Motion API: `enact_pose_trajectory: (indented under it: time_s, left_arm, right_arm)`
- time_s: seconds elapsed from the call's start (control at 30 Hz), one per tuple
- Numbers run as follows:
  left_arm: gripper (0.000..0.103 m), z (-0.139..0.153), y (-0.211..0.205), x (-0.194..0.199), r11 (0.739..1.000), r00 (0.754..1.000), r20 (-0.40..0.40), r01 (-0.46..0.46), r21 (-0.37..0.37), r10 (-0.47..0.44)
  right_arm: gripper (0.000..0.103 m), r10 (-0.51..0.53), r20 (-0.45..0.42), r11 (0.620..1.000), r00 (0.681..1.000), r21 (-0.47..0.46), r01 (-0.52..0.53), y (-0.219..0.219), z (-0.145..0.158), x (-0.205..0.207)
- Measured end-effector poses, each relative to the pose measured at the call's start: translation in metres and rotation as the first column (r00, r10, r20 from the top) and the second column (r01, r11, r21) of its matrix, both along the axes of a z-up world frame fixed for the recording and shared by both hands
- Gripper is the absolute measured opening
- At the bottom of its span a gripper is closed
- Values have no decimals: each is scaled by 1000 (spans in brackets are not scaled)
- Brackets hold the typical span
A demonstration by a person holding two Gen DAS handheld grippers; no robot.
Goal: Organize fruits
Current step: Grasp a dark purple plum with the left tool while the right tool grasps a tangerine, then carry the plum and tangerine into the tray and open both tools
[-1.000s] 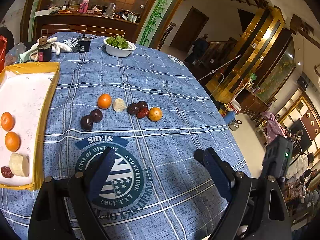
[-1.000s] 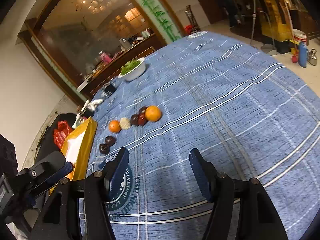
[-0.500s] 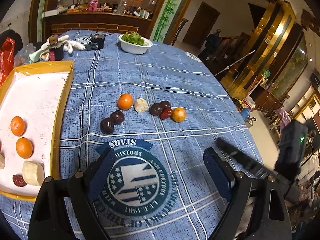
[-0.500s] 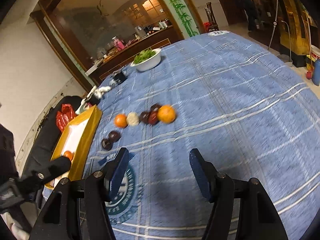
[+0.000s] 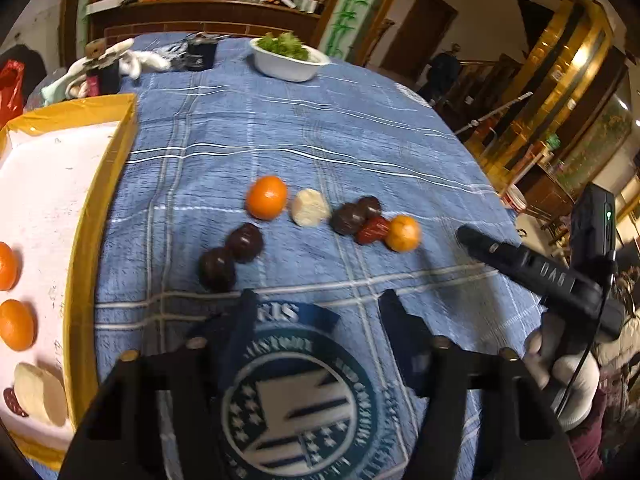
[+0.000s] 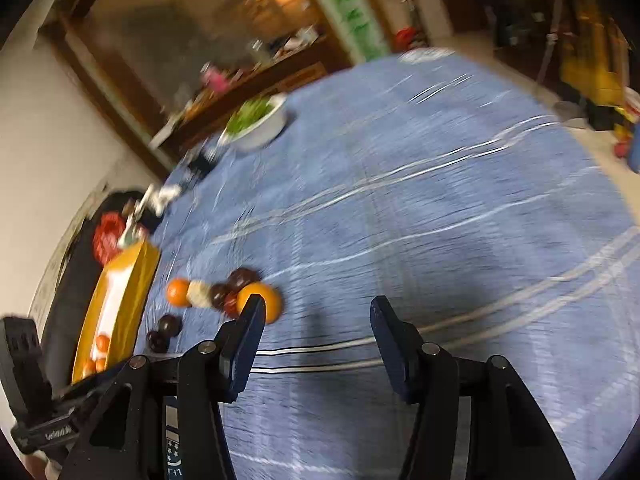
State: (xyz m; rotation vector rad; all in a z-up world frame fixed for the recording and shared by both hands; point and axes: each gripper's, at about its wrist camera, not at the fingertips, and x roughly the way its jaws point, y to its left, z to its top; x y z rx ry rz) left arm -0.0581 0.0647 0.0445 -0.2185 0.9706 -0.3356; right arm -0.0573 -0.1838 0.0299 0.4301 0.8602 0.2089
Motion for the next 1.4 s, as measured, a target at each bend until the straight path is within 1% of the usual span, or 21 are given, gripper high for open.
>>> enact_pose_trajectory:
  time_s: [0.1,0.17,0.27,0.33,0.37,0.43,0.47,0.53,0.6,0.67,0.77,0.8,0.83,0.87,0.9,0.93,0.97,1.0,1.13,1.2,1.4]
  left_arm:
    - [59,0,12,10,999,999,7,-45,30,45]
    - [59,0,15,14,995,998,29,-60,78,58]
    - [59,-1,13,19,986,998,50,-51,156,44]
    - [59,-3,9,24,977,998,61,-40,208,28]
    - [59,-5,7,28,972,998,60,-34,234,21]
    - [59,-9,6,35,968,999,48,-27,248,16]
    - [59,-11,5,39,967,999,41,-26,254,16]
    - [60,-15,3,47,964,999,36,-29,264,20]
    - [63,-19,0,55,961,999,27,-27,274,20]
    - [62,-23,-3,60,960,1000,16,-24,280,21]
    - [62,-27,-10,60,952,1000,25,-9,307,2]
    - [60,-29,-13,60,946,1000,28,-2,323,-8]
    - [53,-31,-16,59,940,999,30,5,341,-16]
    - [36,-32,-17,58,936,999,28,10,353,-22]
    - [33,-31,-18,56,928,999,50,1,373,-22]
    - [32,-29,-18,55,927,998,55,0,376,-22]
    - [30,-28,-15,54,933,998,56,-3,361,-19]
    - [20,-25,-13,52,938,998,61,-6,345,-16]
    - [21,-11,0,43,959,996,82,-41,281,18]
    - [21,-2,10,35,969,994,99,-61,241,38]
    - [21,19,36,15,984,990,110,-109,143,94]
  right_arm:
    - [59,82,-17,996,996,-44,-83,29,-9,17]
    - [59,125,-6,988,992,-91,-125,44,-11,23]
    - [59,164,9,979,986,-127,-162,60,-16,28]
    - [56,179,13,976,984,-132,-176,66,-20,31]
    - [50,187,8,973,982,-137,-184,69,-22,33]
    - [49,192,18,970,981,-154,-187,70,-22,31]
    - [45,192,24,969,981,-160,-186,70,-22,29]
    - [34,180,21,970,984,-170,-174,69,-23,28]
    - [34,179,19,972,984,-157,-174,66,-23,29]
    - [34,181,18,973,983,-152,-176,65,-23,28]
    - [34,182,19,972,983,-155,-177,64,-23,28]
    - [35,183,19,972,983,-156,-177,65,-23,28]
    - [35,184,20,971,983,-158,-178,65,-23,28]
    - [35,184,20,971,983,-161,-179,66,-23,27]
    - [35,184,20,970,983,-164,-179,67,-22,27]
    - [35,185,21,969,982,-167,-179,67,-22,27]
    - [35,186,21,969,982,-170,-180,68,-22,27]
    - [35,186,22,969,982,-169,-180,67,-22,27]
    - [33,184,26,972,983,-156,-178,65,-22,28]
    - [33,180,41,971,983,-167,-171,65,-20,25]
    - [33,132,97,979,987,-169,-114,55,-10,19]
